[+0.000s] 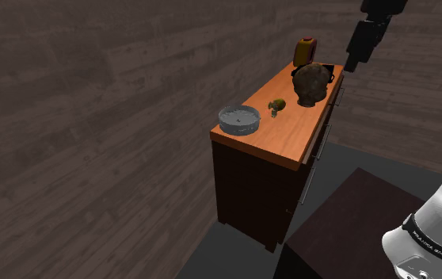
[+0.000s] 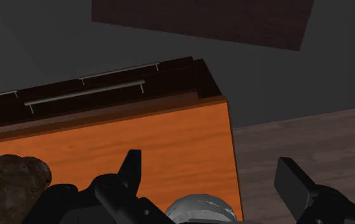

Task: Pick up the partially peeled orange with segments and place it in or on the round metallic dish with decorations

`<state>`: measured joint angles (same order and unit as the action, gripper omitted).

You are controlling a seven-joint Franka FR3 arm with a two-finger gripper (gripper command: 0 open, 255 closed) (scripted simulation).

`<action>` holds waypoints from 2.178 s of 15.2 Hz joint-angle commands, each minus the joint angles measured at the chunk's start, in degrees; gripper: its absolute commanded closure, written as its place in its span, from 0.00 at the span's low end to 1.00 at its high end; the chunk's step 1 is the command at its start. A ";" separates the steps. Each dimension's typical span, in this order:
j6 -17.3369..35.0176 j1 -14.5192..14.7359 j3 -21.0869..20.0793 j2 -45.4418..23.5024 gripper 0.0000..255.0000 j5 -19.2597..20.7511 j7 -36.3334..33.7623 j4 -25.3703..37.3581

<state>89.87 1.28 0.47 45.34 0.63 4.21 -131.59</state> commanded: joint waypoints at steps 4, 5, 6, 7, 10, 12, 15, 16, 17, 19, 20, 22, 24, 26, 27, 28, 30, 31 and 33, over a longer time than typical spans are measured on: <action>4.88 0.06 2.37 -4.16 0.00 0.94 3.55 -0.75; 6.48 0.10 3.15 -5.69 0.00 1.18 4.72 -0.83; 8.06 0.16 3.92 -7.29 0.00 1.38 5.90 -0.82; 9.61 0.23 4.68 -8.96 0.00 1.54 7.07 -0.73; 14.08 0.50 6.90 -14.30 0.00 1.73 10.63 0.08; 16.86 0.75 8.31 -18.13 0.00 1.58 13.05 1.04; 20.67 1.16 10.29 -24.19 0.00 0.88 16.79 3.12; 21.82 1.30 10.90 -26.29 0.00 0.51 18.07 3.98; 22.92 1.43 11.48 -28.42 0.00 0.07 19.38 4.93; 24.90 1.66 12.55 -32.77 0.00 -1.01 22.04 7.06; 25.79 1.73 13.01 -34.99 0.00 -1.65 23.39 8.25; 27.33 1.81 13.80 -39.50 0.00 -3.10 26.13 10.88; 28.55 1.74 14.38 -44.08 0.00 -4.75 28.88 13.85; 29.45 1.45 14.68 -48.72 0.00 -6.51 31.57 17.14; 29.77 1.24 14.74 -51.06 0.00 -7.40 32.87 18.92; 30.02 0.98 14.74 -53.41 0.00 -8.28 34.14 20.79; 30.26 0.28 14.51 -58.12 0.00 -9.97 36.51 24.79; 30.28 0.02 14.37 -59.54 0.00 -10.44 37.17 26.05; 31.61 -0.02 14.21 -60.17 0.00 -10.71 37.34 25.33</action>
<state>120.83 1.36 14.77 -13.99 -9.76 41.20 -106.43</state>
